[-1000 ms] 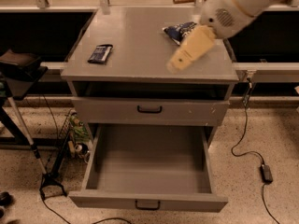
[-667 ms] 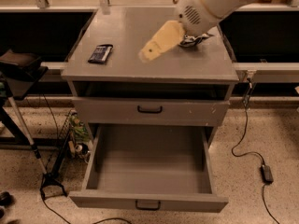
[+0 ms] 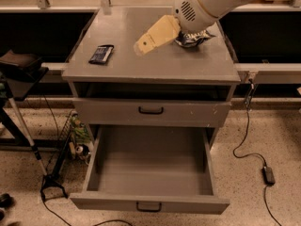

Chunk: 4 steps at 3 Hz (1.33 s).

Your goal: Place blue chip bag into middle drawer

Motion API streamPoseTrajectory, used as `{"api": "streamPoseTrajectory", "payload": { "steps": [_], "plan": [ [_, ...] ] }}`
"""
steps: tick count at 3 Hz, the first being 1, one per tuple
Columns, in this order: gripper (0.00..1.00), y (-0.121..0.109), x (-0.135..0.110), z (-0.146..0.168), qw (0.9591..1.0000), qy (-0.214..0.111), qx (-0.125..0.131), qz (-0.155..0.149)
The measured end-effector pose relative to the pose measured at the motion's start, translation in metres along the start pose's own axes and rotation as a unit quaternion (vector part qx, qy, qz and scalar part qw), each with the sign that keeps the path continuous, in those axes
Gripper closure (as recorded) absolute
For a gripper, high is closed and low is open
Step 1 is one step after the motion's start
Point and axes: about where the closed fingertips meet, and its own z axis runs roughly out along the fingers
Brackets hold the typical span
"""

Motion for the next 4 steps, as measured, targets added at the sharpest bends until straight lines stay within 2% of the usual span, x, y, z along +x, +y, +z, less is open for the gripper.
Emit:
{"api": "streamPoseTrajectory", "payload": {
  "steps": [1,2,3,4],
  "plan": [
    [0.00,0.000,-0.008,0.012,0.9996,-0.018,0.016,0.016],
    [0.00,-0.017,-0.026,0.037,0.9970,-0.054,0.042,0.036],
    [0.00,-0.057,-0.049,0.077,0.9907,-0.084,0.084,0.066],
    [0.00,-0.112,-0.058,0.112,0.9840,-0.084,0.128,0.090]
  ]
}}
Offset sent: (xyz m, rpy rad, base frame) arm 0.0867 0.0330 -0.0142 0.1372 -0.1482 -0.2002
